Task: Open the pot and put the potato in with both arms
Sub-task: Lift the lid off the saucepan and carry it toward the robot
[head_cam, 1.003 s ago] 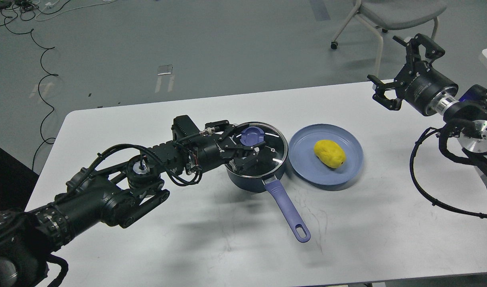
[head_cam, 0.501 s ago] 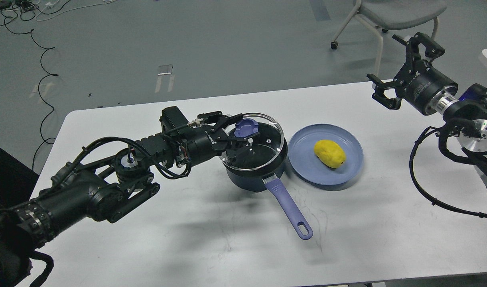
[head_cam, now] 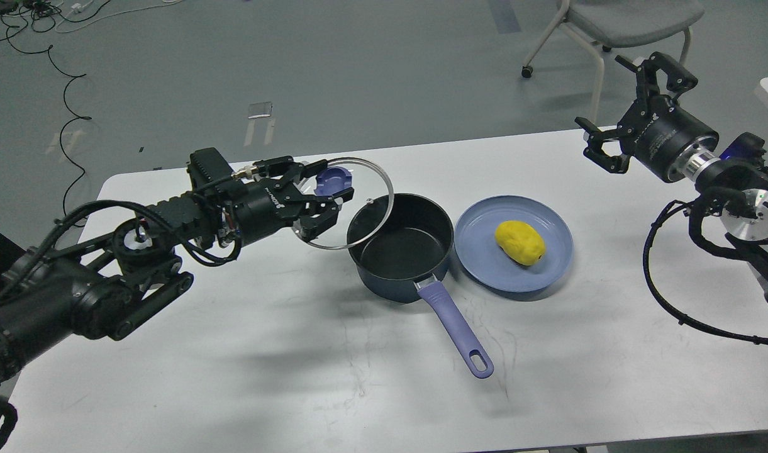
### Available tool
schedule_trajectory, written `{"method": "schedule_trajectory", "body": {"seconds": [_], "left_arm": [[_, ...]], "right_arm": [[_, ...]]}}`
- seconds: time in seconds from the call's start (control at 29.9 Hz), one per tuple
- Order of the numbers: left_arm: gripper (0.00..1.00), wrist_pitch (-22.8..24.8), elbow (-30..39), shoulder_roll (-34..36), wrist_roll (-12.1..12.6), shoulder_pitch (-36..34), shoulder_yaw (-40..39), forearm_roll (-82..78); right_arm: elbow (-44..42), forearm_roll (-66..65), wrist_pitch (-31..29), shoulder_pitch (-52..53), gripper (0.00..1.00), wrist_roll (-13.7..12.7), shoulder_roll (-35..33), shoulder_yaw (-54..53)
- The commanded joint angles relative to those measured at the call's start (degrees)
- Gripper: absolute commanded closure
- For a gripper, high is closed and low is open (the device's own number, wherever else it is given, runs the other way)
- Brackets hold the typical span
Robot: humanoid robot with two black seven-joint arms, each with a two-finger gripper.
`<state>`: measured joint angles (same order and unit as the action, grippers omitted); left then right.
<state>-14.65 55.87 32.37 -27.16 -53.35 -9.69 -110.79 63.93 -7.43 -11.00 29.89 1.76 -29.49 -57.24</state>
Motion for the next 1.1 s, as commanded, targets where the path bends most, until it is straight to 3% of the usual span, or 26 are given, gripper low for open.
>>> {"method": "schedule_trajectory", "body": {"seconds": [0.0,0.37,0.6,0.87,1.07], "left_arm": [[0.40,-1.6,0.0,3.0,-0.8,1.9,0.0,0.6],[0.40,-2.1,-1.8,5.4,-0.8,10.9,0.1,6.0],[0.40,-5.6,-7.5,3.6,-0.8,14.6,0.1,6.1],[0.40,-7.1,-9.3,2.6,-0.8,15.0,2.4,5.9],[0.37,-12.6,-11.7,1.8,-0.8,15.0,6.2,6.0]], "right_arm": [[0.0,0.0,0.0,0.1,0.00,0.0,0.2,0.7],[0.1,-0.2,-0.1,0.2,0.00,0.0,0.1,2.9],[0.1,-0.2,-0.1,0.2,0.00,0.0,0.0,3.0],[0.2,-0.2,-0.1,0.2,0.00,0.0,-0.2,3.0],[0.3,-0.2,0.0,0.2,0.00,0.0,-0.2,2.9]]}}
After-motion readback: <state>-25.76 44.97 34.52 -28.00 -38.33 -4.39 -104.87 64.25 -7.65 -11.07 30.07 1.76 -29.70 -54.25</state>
